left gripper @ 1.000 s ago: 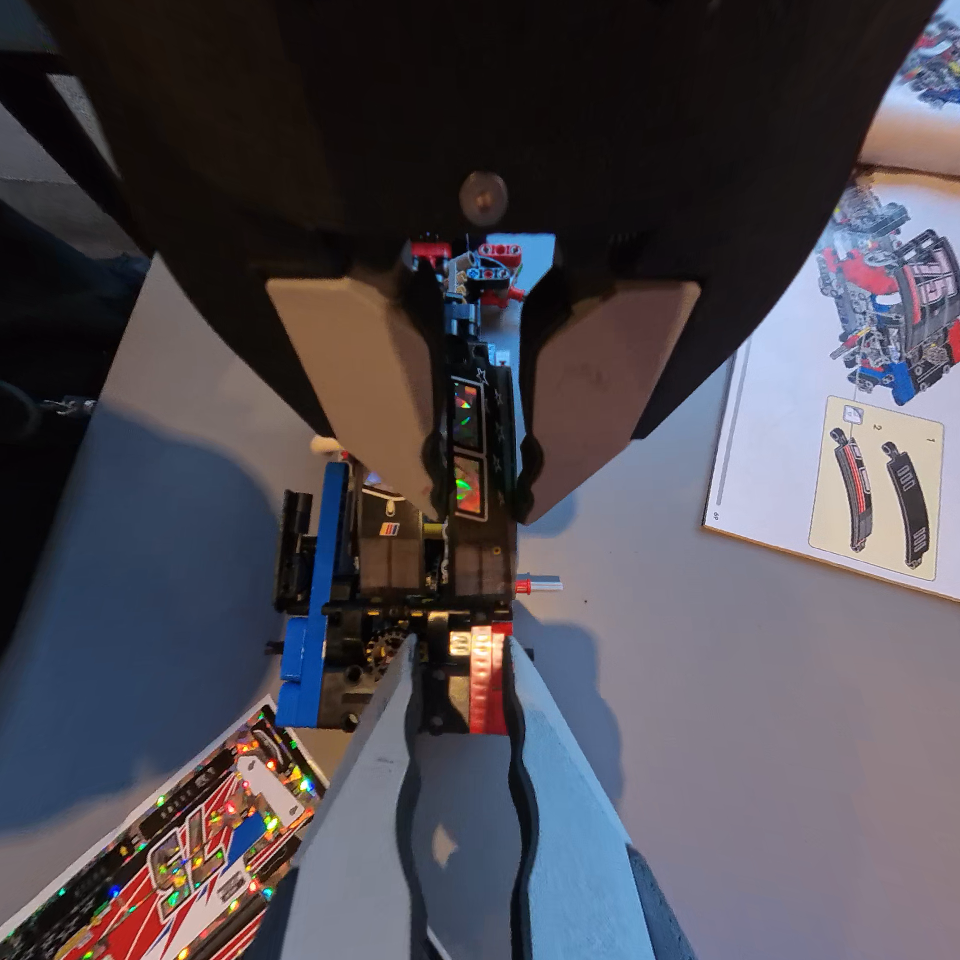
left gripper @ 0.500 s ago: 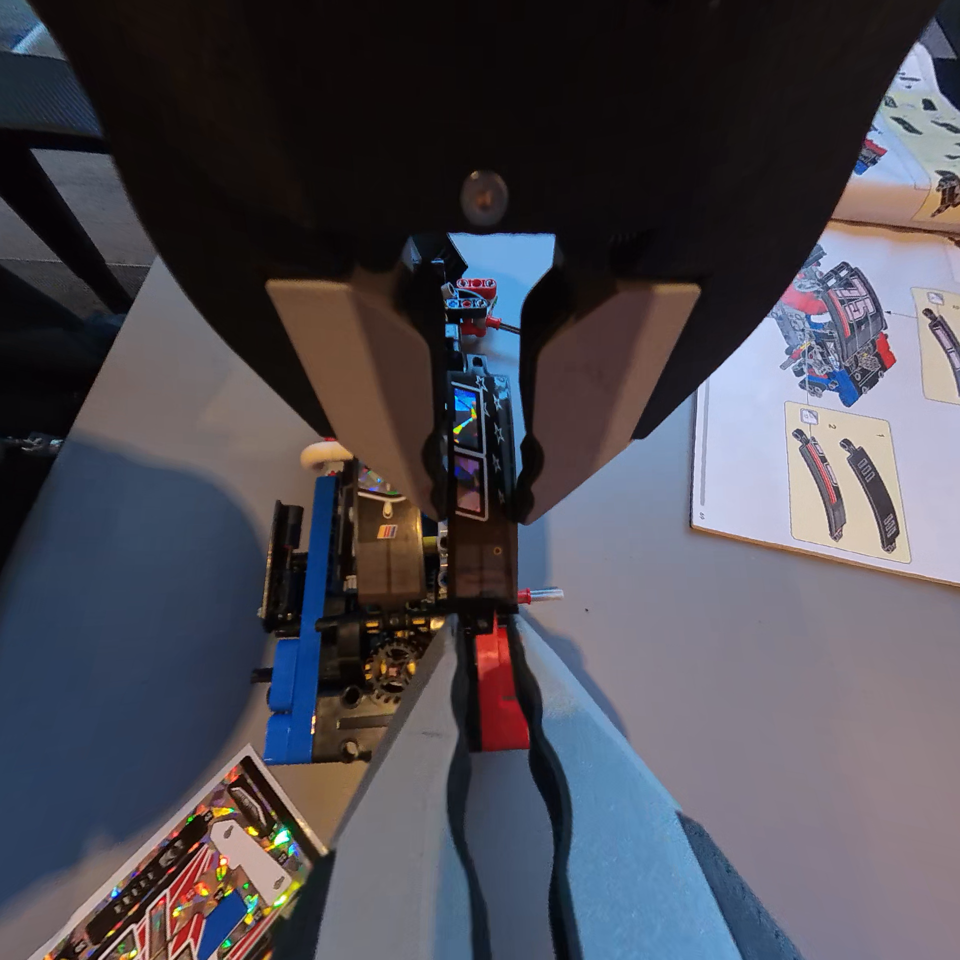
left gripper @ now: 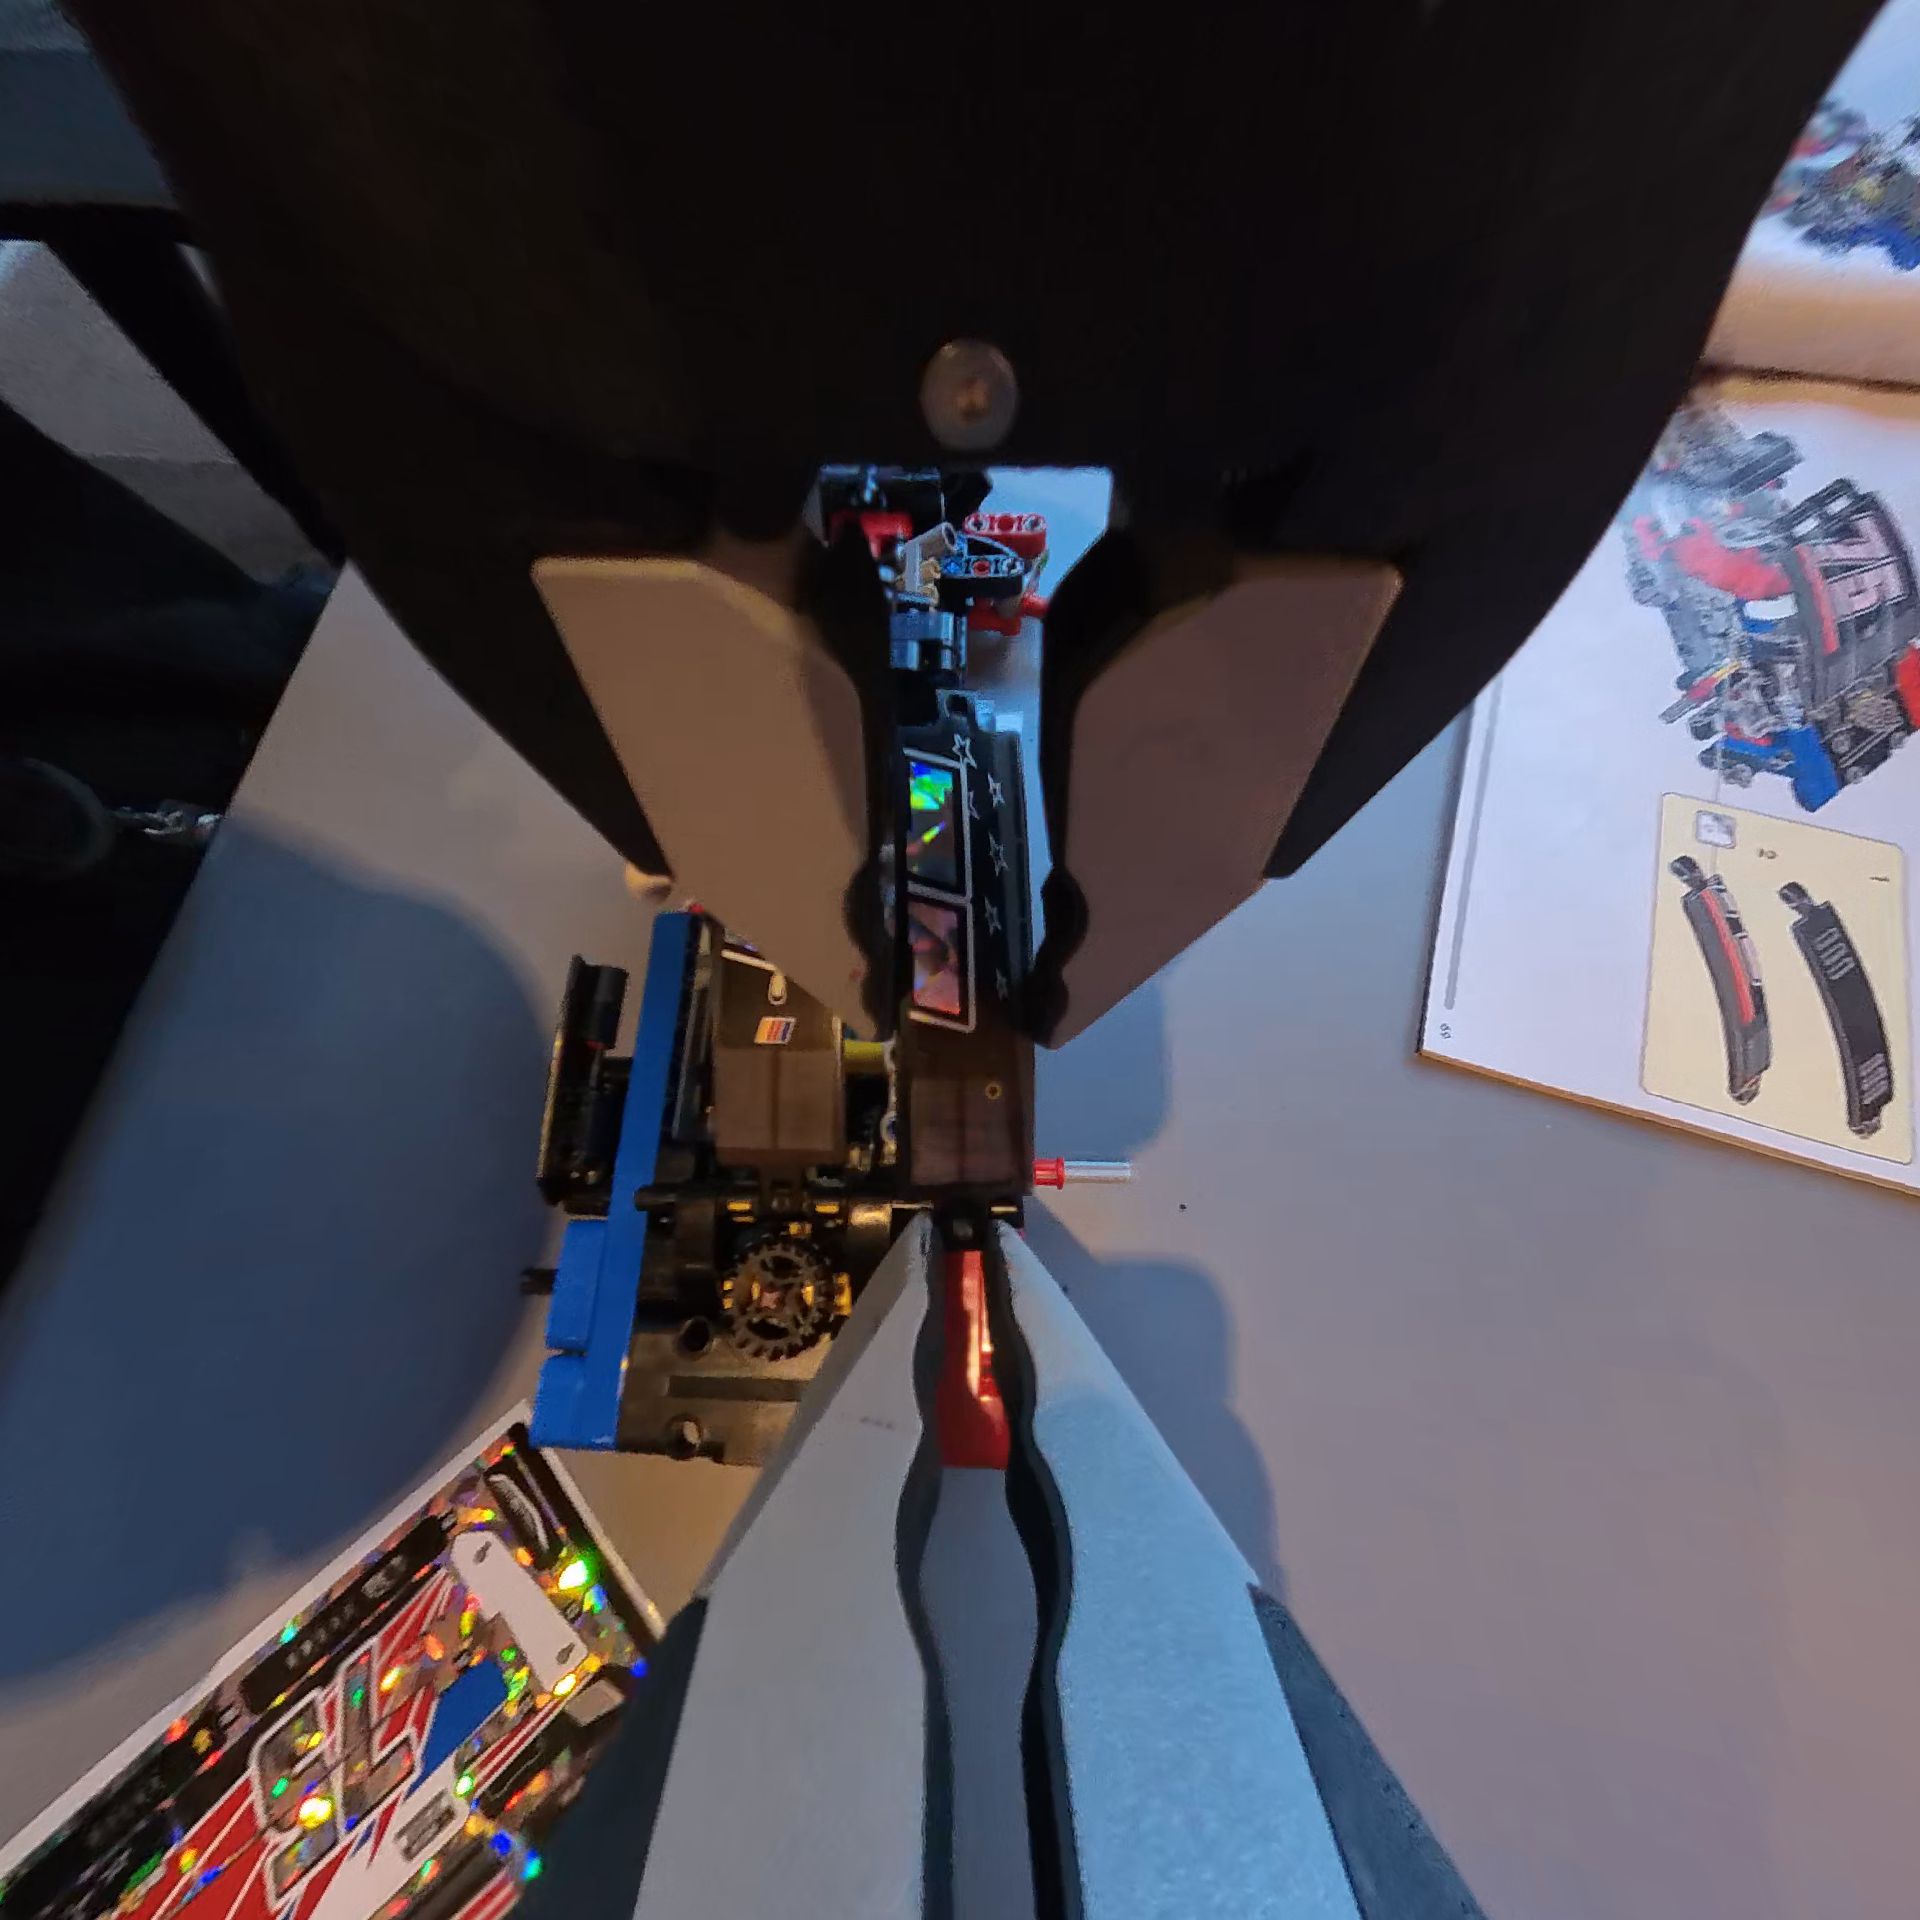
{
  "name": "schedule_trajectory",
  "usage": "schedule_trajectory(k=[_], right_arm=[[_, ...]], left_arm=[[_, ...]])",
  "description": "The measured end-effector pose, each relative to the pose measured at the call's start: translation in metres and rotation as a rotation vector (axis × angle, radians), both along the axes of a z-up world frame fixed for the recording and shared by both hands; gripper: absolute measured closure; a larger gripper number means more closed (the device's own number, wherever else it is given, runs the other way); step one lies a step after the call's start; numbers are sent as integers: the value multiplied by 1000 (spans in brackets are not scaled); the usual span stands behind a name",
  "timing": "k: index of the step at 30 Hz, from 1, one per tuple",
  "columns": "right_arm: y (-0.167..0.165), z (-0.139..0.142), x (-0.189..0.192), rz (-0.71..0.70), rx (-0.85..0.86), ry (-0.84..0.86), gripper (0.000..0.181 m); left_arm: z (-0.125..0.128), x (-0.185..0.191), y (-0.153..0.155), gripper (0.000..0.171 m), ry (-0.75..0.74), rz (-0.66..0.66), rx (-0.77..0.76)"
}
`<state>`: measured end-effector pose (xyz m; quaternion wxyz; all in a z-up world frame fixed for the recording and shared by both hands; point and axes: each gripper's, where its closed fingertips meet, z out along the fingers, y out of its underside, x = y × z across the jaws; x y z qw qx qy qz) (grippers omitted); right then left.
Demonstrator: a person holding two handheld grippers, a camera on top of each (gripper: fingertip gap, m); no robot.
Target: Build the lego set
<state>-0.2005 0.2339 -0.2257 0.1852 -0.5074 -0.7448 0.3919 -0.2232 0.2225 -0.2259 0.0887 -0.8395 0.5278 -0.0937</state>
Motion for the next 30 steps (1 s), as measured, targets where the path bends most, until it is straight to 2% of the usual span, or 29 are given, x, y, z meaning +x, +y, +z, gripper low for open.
schedule_trajectory(k=[14,20,24,30], right_arm=[[-4,1,-2,12,-11,19,177],[-5,1,0,17,-22,19,177],[-5,5,3,20,-54,9,177],[-4,11,10,-5,-40,21,164]], left_arm=[[3,12,0,148,-144,43,-62],[4,15,1,149,-159,33,-45],[2,14,0,149,-107,5,-30],[0,10,-1,149,35,-53,-26]])
